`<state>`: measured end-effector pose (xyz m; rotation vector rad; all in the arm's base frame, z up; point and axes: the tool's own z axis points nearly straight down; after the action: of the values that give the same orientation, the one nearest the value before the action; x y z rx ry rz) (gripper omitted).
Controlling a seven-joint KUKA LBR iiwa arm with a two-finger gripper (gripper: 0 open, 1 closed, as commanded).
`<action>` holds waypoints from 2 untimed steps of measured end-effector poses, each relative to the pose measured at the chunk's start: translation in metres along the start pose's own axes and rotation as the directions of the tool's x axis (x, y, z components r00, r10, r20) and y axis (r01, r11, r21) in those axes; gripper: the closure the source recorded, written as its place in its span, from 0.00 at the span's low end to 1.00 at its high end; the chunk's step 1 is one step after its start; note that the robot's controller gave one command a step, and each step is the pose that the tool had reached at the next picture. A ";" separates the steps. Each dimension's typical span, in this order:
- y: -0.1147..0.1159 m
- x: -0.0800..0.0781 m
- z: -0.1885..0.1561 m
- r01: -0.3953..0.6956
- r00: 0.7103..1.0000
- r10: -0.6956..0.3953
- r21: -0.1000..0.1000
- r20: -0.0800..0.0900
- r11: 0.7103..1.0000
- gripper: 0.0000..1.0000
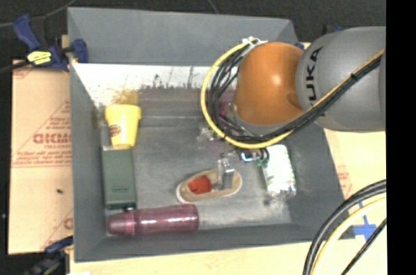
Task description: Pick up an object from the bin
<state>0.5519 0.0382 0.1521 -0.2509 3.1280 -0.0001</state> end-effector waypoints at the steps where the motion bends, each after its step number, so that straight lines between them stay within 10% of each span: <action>1: -0.044 0.011 -0.009 0.116 0.993 -0.116 0.000 0.002 0.993 0.00; 2: -0.038 0.014 0.018 0.171 0.985 -0.171 0.001 0.000 0.985 0.00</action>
Offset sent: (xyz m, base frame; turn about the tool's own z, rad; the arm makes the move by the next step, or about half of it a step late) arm -0.0078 -0.0386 -0.0173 -0.1757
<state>0.5445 -0.0020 0.1343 -0.5186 3.0947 -0.0015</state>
